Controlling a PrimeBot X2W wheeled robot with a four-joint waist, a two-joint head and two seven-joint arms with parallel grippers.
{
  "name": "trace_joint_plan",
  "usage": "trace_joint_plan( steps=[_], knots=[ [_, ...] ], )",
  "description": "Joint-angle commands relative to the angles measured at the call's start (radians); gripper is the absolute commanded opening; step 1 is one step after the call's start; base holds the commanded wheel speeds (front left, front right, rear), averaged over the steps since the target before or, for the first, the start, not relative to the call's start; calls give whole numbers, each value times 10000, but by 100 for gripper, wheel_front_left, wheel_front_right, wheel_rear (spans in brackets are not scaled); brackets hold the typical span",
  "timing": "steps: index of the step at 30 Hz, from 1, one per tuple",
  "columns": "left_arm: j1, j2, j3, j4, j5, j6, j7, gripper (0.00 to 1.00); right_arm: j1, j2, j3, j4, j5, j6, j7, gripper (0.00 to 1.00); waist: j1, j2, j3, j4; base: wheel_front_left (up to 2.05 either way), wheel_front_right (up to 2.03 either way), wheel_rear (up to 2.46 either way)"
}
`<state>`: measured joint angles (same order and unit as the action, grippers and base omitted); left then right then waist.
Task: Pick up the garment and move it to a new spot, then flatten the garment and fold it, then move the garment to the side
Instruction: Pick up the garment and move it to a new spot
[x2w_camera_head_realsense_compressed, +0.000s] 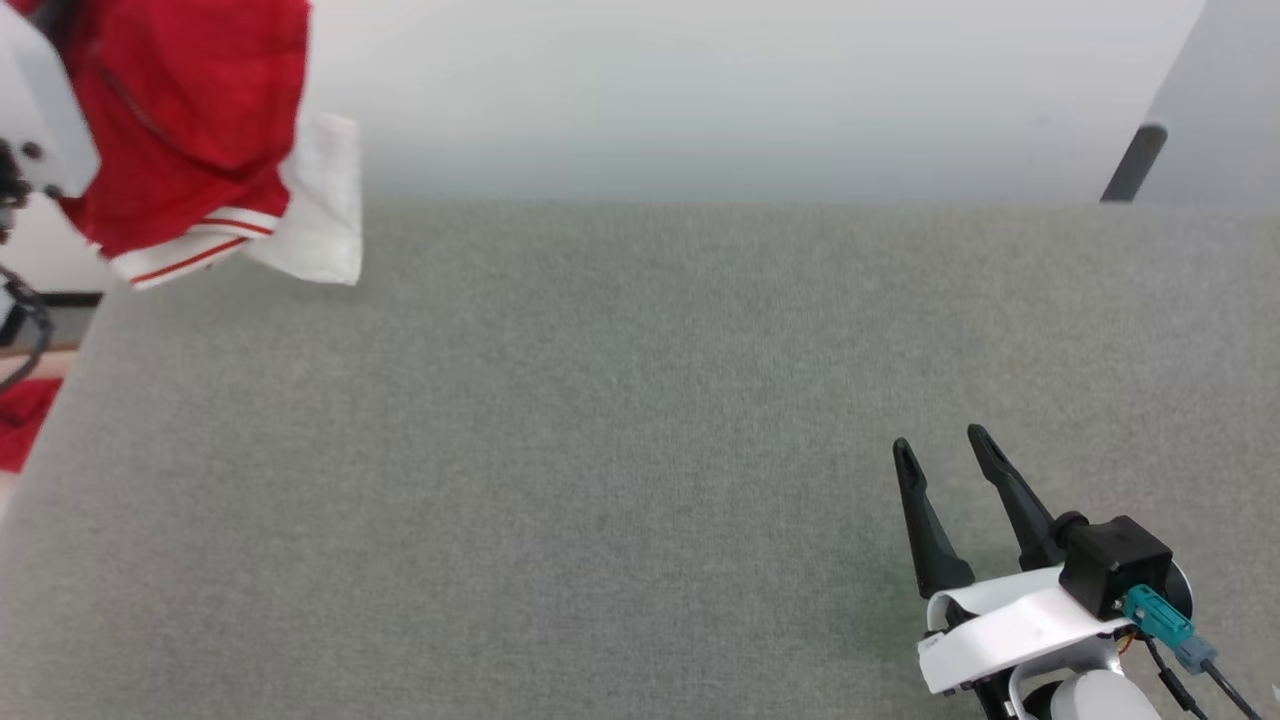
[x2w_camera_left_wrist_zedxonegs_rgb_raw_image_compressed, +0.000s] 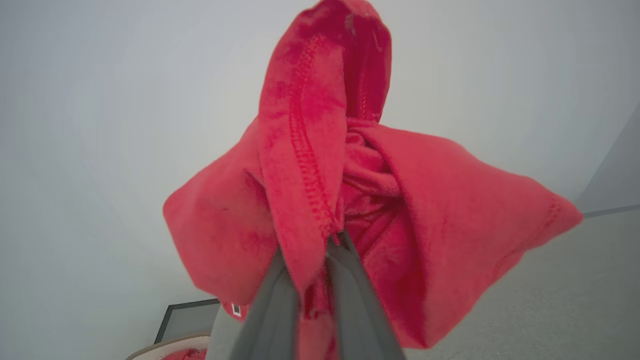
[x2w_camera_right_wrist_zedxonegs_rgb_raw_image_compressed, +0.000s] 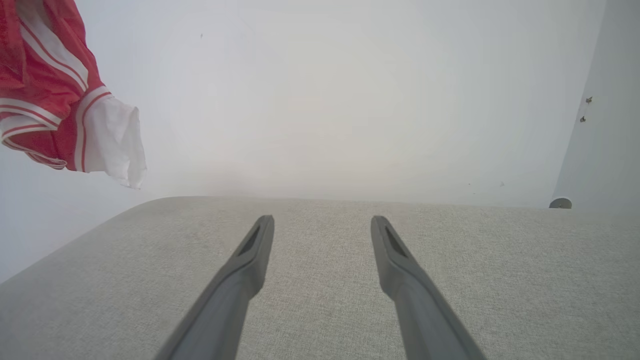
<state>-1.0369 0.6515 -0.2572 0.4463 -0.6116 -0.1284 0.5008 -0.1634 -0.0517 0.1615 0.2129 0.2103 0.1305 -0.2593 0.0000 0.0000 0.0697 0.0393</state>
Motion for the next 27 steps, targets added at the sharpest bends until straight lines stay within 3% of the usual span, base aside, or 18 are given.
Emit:
trace_joint_plan(
  steps=[1,6,15,27],
  knots=[
    [-52,-57,-24,-121,-129,-25,40,0,148,15,-56,-23,25,4,-12,100,0,0,-411,98,0,0,0],
    [155,-224,-180,-831,-488,-18,458,0,312,15,-345,-116,-35,4,-23,100,0,0,-546,-84,0,0,0],
    [685,-786,-497,-2448,-961,397,1195,0,360,15,-1298,-344,-389,4,-18,100,0,0,-360,-557,0,0,0],
    [1241,-1561,-1106,-4110,-1341,856,1896,0,135,19,-2467,-362,-773,4,-18,100,0,0,82,-1630,0,0,0]
  ],
)
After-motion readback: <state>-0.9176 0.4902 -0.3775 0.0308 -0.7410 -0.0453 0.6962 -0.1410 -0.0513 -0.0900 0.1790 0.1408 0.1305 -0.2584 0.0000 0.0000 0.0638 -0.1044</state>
